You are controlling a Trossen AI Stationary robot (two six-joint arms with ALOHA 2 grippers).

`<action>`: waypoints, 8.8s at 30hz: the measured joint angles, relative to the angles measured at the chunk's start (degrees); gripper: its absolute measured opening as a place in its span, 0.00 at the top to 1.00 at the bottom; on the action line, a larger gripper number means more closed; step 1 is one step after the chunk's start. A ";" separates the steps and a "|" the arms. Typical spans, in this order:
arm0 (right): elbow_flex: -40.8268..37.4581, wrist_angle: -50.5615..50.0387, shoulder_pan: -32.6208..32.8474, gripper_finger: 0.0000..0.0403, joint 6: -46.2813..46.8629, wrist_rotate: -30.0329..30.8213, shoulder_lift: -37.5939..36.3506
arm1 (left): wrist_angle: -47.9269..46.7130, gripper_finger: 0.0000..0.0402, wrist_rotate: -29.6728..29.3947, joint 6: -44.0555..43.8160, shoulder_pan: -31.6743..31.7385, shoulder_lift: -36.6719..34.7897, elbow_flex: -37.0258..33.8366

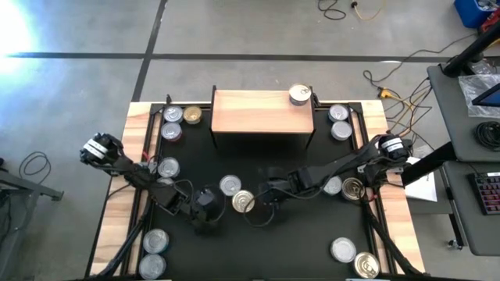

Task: Stack canned seafood by type on shelf
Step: Stack the top blue and pink tuna can on top of the blue and pink tuna can

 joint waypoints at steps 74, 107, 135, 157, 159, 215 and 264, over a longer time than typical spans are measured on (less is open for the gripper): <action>-5.98 7.66 2.14 0.08 16.52 37.44 -21.09 | -0.46 0.78 -8.87 23.44 7.45 -23.01 11.03; -6.11 7.23 -43.87 0.08 1.75 21.17 -30.49 | 13.62 0.81 54.71 52.79 64.43 6.00 43.52; -6.24 11.22 -52.60 0.08 6.33 16.82 -18.08 | 1.53 0.81 71.23 55.07 70.69 49.29 97.89; -6.18 13.05 -51.38 0.08 3.28 3.86 -18.01 | 1.38 0.81 72.57 55.64 70.21 48.79 95.41; -6.16 13.09 -50.88 0.08 2.97 3.03 -17.99 | 1.42 0.81 74.49 56.02 70.21 48.79 95.41; -6.00 13.62 -50.56 0.01 3.82 9.26 -17.14 | -26.31 0.81 53.34 86.23 69.90 46.91 97.58; -3.40 13.21 -48.90 0.01 3.76 9.69 -13.33 | -30.32 0.81 58.97 82.54 71.63 46.12 102.51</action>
